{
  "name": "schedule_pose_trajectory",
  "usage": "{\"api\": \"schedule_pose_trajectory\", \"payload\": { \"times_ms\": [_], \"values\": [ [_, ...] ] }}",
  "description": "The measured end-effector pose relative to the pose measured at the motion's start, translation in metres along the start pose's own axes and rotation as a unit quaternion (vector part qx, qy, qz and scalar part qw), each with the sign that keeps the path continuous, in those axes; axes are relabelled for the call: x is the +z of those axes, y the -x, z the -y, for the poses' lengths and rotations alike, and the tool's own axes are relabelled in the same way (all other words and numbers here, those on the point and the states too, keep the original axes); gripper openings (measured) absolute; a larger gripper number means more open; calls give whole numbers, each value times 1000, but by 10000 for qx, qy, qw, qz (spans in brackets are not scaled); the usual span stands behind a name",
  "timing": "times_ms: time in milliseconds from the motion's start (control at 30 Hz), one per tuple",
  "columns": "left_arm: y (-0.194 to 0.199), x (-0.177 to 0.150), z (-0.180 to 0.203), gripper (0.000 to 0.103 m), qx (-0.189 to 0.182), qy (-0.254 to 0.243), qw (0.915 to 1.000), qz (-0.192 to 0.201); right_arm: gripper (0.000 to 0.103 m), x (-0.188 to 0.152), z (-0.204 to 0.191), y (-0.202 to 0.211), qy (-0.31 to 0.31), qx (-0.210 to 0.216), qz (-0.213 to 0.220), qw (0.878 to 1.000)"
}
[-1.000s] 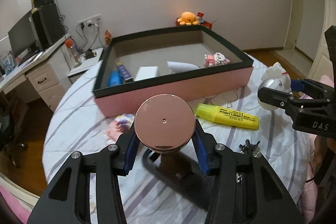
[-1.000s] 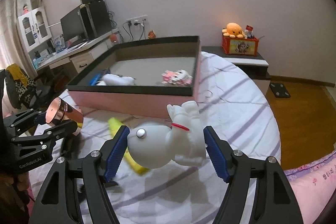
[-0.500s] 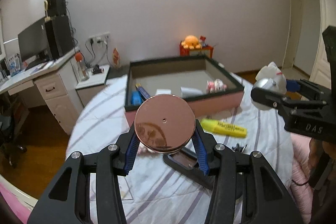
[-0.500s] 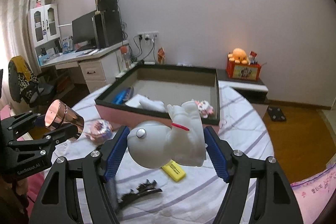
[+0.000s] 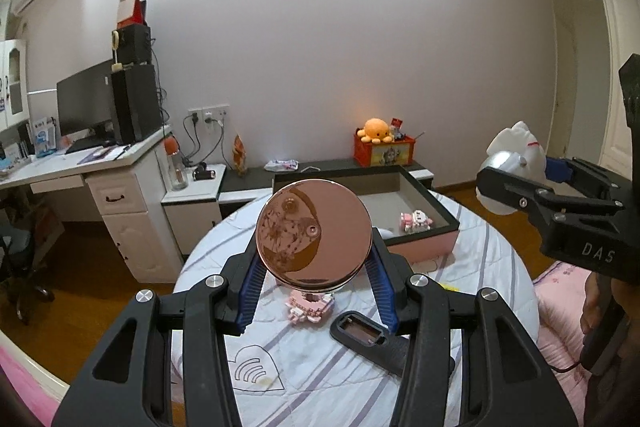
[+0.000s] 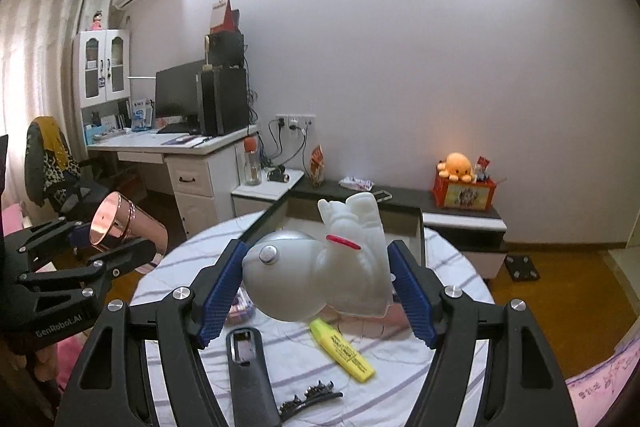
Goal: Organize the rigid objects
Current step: 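Carry jar and rabbit into the pink box and open both tools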
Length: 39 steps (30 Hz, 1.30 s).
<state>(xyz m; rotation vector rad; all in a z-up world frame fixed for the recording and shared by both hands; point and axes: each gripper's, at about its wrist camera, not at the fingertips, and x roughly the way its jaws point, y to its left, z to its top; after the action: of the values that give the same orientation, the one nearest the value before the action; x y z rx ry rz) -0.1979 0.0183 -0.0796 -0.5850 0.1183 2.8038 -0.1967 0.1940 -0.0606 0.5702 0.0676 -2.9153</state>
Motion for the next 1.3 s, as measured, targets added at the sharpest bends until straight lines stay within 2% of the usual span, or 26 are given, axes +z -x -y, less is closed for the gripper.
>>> {"api": "schedule_pose_trajectory", "payload": {
  "times_ms": [200,400,500,600,1000,1300],
  "values": [
    [3,6,1,48,48,-6,9999,134,73,11,-3,4,59,6,161,9999],
    [-10,18,2,48,123,-22,9996,237,73,17,-3,-6,96,68,258,9996],
    [-20,27,1,48,372,-70,9988,318,73,20,2,-15,94,80,282,9995],
    [-36,34,0,48,428,-101,9986,286,73,21,9,-27,90,71,285,9995],
    [-139,44,-8,48,480,-293,9979,-331,73,19,39,-111,18,109,-215,9997],
    [-224,25,-7,48,445,-467,9920,-1083,73,1,48,-176,32,210,-888,9958]
  ]
}}
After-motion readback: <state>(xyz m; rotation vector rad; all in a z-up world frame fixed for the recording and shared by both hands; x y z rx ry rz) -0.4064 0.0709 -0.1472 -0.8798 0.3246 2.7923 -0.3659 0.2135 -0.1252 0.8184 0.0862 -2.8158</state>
